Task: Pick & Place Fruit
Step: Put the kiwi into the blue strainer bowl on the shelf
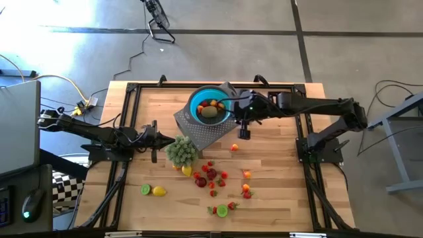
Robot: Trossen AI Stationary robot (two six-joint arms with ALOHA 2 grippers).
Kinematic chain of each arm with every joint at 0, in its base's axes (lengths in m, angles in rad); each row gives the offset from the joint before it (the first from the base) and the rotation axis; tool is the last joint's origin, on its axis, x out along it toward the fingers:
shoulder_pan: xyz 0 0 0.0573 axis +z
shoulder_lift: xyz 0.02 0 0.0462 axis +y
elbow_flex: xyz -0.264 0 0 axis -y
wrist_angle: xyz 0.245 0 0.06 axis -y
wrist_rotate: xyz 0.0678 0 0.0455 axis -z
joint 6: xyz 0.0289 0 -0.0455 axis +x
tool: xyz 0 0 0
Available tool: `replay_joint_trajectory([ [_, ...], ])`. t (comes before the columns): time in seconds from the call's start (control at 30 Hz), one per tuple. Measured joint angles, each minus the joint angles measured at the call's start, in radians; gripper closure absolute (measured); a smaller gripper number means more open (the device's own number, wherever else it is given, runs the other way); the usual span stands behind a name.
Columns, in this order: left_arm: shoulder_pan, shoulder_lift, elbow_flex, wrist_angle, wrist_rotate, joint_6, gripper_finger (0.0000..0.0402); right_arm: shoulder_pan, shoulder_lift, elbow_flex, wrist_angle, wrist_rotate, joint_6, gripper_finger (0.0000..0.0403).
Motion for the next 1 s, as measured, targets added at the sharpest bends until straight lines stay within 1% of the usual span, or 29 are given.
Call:
replay_joint_trajectory([
  [0.2,0.0,-0.001,0.0,0.007,0.0,-0.024,0.0401,-0.046,-0.104,-0.086,0.008,-0.003,-0.001,0.04],
  [0.3,0.0,0.0,0.0,0.007,0.0,-0.024,0.0401,-0.068,-0.175,-0.153,0.069,-0.008,0.016,0.04],
  [0.37,0.0,-0.001,0.0,0.007,0.0,-0.024,0.0401,-0.085,-0.227,-0.215,0.104,-0.034,0.034,0.04],
  [0.5,0.0,-0.001,0.0,0.007,0.0,-0.024,0.0401,-0.112,-0.318,-0.366,0.251,-0.098,0.058,0.0401],
  [0.6,0.0,-0.001,0.0,0.007,0.0,-0.024,0.0401,-0.128,-0.37,-0.493,0.407,-0.137,0.099,0.0401],
  [0.77,0.0,-0.001,0.0,0.007,0.0,-0.024,0.0401,-0.136,-0.418,-0.693,0.639,-0.137,0.155,0.0401],
  [1.0,0.0,0.0,0.0,0.045,0.0,-0.021,0.0401,-0.147,-0.451,-0.888,0.925,-0.139,0.155,0.0401],
])
